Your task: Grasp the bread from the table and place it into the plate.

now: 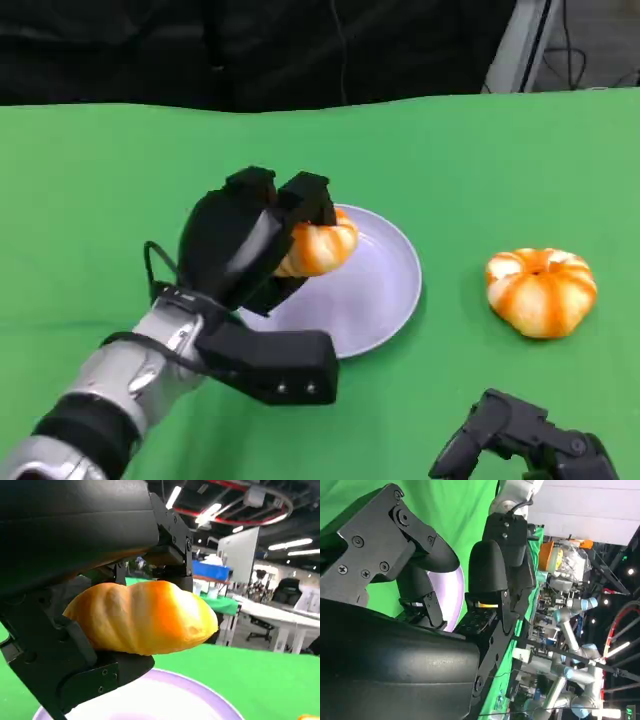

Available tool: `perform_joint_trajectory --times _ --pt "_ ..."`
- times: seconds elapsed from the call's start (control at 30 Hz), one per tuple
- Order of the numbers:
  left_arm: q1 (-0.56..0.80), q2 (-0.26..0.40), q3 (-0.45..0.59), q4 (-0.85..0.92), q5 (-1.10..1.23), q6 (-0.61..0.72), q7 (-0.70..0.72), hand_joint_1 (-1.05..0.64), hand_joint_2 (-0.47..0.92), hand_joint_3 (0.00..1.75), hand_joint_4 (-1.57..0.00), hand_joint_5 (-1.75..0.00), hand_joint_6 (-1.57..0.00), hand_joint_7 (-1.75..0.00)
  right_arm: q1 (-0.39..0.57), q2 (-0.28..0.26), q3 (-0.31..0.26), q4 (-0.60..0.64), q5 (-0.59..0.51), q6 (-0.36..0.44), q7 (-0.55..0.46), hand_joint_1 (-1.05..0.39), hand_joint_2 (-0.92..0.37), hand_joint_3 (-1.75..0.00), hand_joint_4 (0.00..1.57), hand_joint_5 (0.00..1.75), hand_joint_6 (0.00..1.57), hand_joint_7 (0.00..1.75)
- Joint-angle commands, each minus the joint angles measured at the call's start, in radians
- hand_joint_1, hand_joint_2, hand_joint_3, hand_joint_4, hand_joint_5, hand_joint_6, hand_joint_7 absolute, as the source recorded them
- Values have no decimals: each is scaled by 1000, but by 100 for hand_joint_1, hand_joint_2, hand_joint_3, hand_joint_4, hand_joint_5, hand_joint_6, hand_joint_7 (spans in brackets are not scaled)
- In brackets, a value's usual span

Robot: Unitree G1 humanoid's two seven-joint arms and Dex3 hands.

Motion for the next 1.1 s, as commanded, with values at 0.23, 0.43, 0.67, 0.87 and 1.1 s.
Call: perform_joint_trajectory --times 0.23,0.43,0.67,0.87,1.1 --pt "-29 -18 5 30 -27 -3 -58 -17 36 125 -90 -175 -78 -155 7 -7 -5 -8 8 4 -1 -9 -30 -138 75 162 81 134" --pt "-24 49 -4 -64 -92 86 -503 -83 87 49 -8 -17 -11 -20 -1 -6 -8 2 5 5 -3 -9 -29 -139 76 163 82 135" --pt "2 71 11 -164 -111 165 -679 -101 92 50 0 0 0 -1 -4 -8 -9 2 9 9 0 -9 -29 -139 76 163 82 135" --pt "9 76 11 -188 -114 184 -701 -102 92 52 0 0 0 0 -5 -8 -9 3 9 9 0 -9 -29 -139 76 163 82 135" --pt "10 77 9 -193 -116 188 -702 -102 92 52 0 0 0 0 -5 -8 -9 3 9 8 0 -9 -28 -139 76 163 82 135"
